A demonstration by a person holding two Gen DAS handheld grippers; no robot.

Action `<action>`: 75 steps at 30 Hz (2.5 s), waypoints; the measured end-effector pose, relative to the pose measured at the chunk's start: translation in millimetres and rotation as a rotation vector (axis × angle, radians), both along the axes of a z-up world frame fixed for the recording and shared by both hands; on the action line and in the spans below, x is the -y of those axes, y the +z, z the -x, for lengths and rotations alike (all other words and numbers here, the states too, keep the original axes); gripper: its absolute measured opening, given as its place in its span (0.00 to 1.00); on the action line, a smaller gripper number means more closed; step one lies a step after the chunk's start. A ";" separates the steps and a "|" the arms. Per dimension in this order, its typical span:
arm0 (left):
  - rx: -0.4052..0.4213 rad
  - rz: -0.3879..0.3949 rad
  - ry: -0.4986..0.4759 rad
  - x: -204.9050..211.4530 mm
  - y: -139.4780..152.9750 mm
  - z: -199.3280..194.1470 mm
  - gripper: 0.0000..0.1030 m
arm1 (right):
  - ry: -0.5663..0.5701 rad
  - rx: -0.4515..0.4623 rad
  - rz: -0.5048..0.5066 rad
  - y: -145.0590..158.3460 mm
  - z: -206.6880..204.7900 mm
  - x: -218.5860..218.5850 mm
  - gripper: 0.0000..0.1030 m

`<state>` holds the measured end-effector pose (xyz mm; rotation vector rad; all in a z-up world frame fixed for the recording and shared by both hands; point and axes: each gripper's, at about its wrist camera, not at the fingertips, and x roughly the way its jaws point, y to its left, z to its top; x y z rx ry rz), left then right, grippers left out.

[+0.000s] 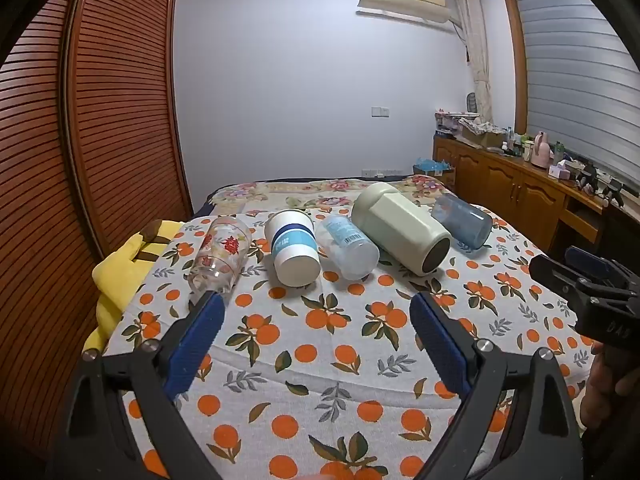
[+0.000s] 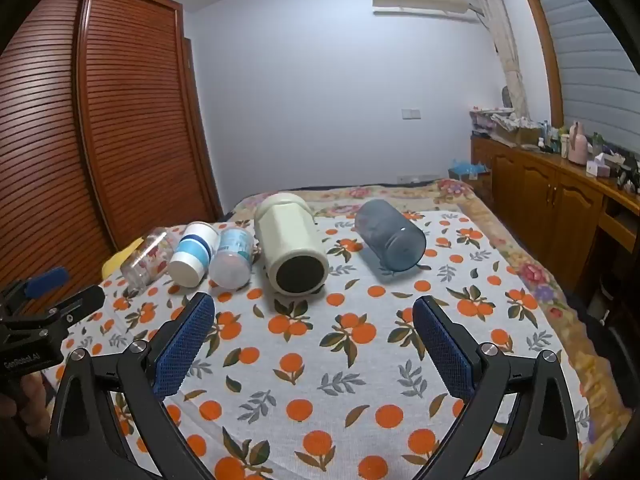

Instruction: Flip cup upright

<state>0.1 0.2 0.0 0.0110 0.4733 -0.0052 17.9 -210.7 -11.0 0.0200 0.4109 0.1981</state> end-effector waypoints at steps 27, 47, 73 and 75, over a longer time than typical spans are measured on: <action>0.007 -0.002 -0.002 -0.4 6.9 3.9 0.92 | -0.002 -0.005 0.001 2.5 3.5 0.8 0.98; 0.011 -0.002 -0.002 -0.2 9.7 7.7 0.92 | -0.002 -0.003 0.000 3.0 4.2 0.4 0.98; 0.013 -0.002 -0.002 0.1 9.0 7.6 0.92 | -0.003 -0.002 0.001 3.3 4.7 0.0 0.98; 0.012 -0.003 -0.002 0.3 8.7 7.4 0.92 | -0.004 -0.001 0.001 3.2 4.6 -0.1 0.98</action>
